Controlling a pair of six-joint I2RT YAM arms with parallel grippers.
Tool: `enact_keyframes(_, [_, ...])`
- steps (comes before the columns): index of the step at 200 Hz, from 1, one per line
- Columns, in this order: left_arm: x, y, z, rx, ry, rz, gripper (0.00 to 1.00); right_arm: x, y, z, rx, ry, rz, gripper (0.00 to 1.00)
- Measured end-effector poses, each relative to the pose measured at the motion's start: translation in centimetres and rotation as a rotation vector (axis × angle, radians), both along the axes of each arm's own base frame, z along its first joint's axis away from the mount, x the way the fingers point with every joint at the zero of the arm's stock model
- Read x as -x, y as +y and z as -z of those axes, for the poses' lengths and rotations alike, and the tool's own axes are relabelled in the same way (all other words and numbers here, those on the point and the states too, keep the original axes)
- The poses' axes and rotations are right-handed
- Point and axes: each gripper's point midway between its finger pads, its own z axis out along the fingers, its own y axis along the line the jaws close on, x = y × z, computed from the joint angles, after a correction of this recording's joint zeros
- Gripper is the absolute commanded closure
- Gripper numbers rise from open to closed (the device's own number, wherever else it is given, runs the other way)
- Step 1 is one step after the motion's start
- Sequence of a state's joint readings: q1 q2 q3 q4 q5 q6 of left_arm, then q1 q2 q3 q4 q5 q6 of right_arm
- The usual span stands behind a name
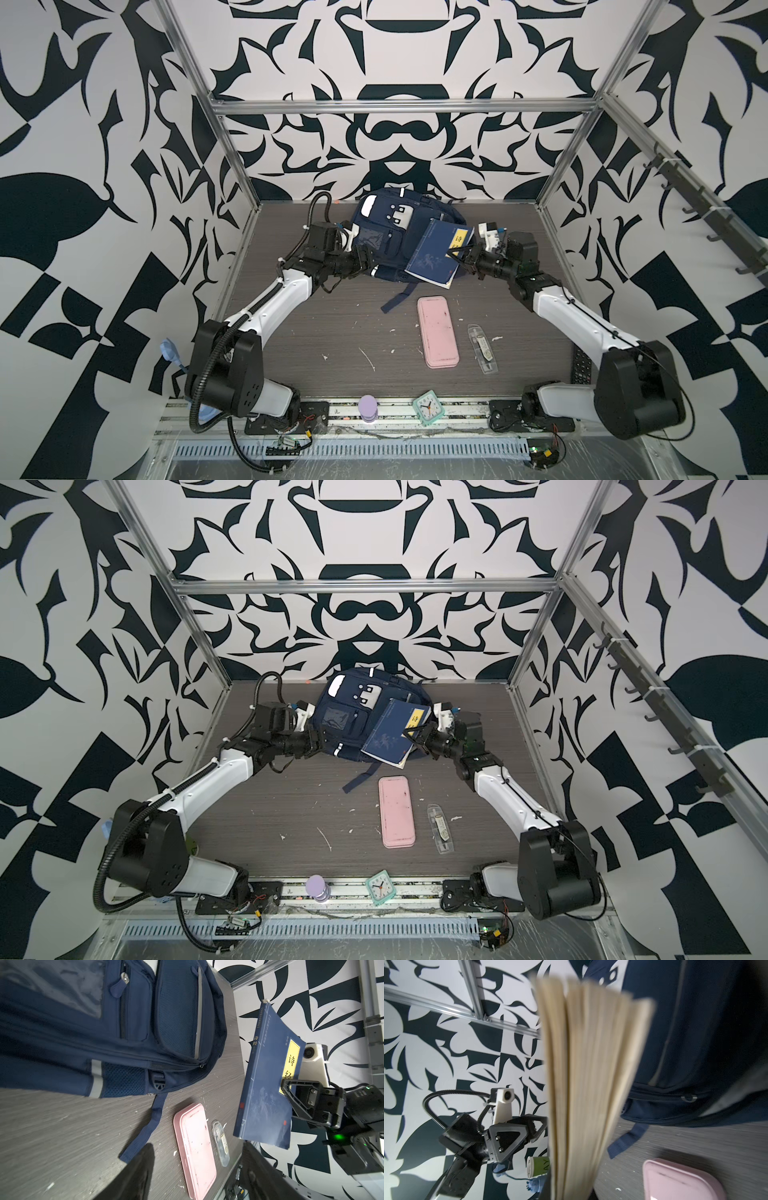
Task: Pack books, pencil case, and school supplies into a backpack
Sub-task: Pass the book, then open the student bag at the top-center of the table.
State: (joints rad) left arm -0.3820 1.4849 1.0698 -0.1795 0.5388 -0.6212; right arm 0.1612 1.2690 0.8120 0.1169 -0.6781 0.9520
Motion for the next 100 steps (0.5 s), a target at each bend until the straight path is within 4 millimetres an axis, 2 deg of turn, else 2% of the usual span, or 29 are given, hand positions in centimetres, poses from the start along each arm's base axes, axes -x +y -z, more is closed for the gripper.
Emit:
enact_keyframes(22, [-1.2,-2.3,0.4,-0.093,-0.022,0.032,0.32,0.1,-3.1,0.8,0.071,0.036,0.096,1.0])
enact_keyframes(47, [-2.5,-5.8,1.4,-0.219,-0.064,0.089,0.32,0.8,-5.8,1.8,0.14,0.082,0.174,1.0])
enact_keyframes(74, [-3.3,-9.7,2.8,-0.353,-0.12,0.154,0.32,1.8,-7.7,2.0,0.199,0.098,0.227,1.0])
enact_keyframes(100, [-4.0,-12.6,4.4,-0.463,-0.174,0.203,0.33,2.7,-8.8,1.9,0.242,0.098,0.259,1.0])
